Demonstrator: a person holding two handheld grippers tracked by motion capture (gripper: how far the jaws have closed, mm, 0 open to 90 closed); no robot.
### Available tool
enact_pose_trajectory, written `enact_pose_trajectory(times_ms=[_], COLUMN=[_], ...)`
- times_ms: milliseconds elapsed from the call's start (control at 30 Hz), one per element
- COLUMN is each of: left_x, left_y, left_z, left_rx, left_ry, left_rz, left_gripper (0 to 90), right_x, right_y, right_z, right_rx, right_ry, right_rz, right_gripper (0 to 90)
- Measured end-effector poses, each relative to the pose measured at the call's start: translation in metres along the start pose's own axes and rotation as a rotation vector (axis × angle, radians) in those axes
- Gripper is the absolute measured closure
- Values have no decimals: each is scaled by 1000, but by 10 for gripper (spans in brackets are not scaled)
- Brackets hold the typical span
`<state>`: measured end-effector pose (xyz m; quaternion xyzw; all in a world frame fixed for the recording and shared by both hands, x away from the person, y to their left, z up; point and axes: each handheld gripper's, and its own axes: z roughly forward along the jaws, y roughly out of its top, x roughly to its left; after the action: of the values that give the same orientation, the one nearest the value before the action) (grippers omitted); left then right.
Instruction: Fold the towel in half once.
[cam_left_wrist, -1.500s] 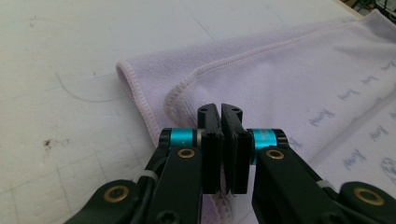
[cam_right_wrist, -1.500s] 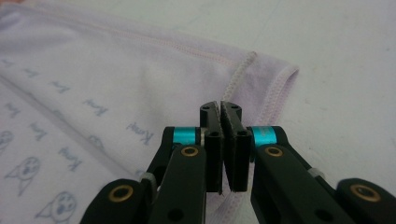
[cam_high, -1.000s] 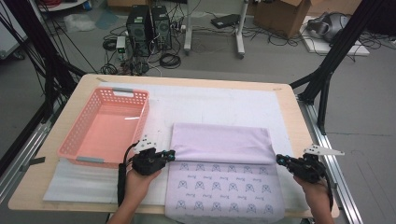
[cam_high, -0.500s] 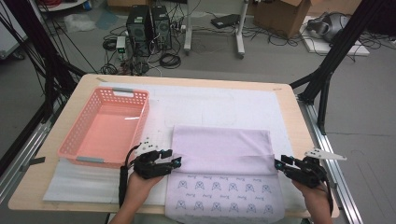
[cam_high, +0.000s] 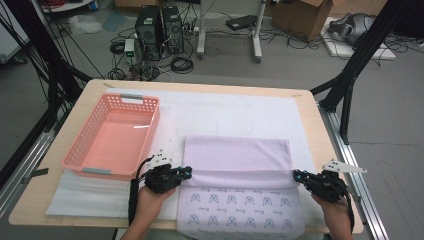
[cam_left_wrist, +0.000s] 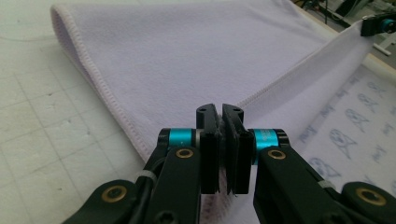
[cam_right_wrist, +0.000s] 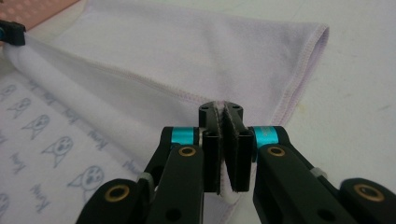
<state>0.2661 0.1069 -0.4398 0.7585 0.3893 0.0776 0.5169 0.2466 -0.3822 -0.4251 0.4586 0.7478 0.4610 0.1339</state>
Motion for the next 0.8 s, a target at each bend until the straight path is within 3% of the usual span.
enact_pose_trajectory(times_ms=[500, 700, 767, 800], left_x=[-41, -54, -53, -51], left_y=[-30, -41, -42, -42], left_z=[-41, -51, -52, -51], left_rx=[-5, 21, 20, 11], left_ry=[-67, -102, -115, -122], left_rz=[45, 60, 55, 46], left_gripper=[852, 851, 839, 791], right_x=[32, 41, 42, 41], right_y=[-36, -50, -54, -56], right_z=[-47, -57, -58, -58], right_rx=[-29, 11, 38, 47], right_ry=[-2, -11, 4, 11], right_rz=[6, 14, 23, 32], right_gripper=[866, 864, 803, 688])
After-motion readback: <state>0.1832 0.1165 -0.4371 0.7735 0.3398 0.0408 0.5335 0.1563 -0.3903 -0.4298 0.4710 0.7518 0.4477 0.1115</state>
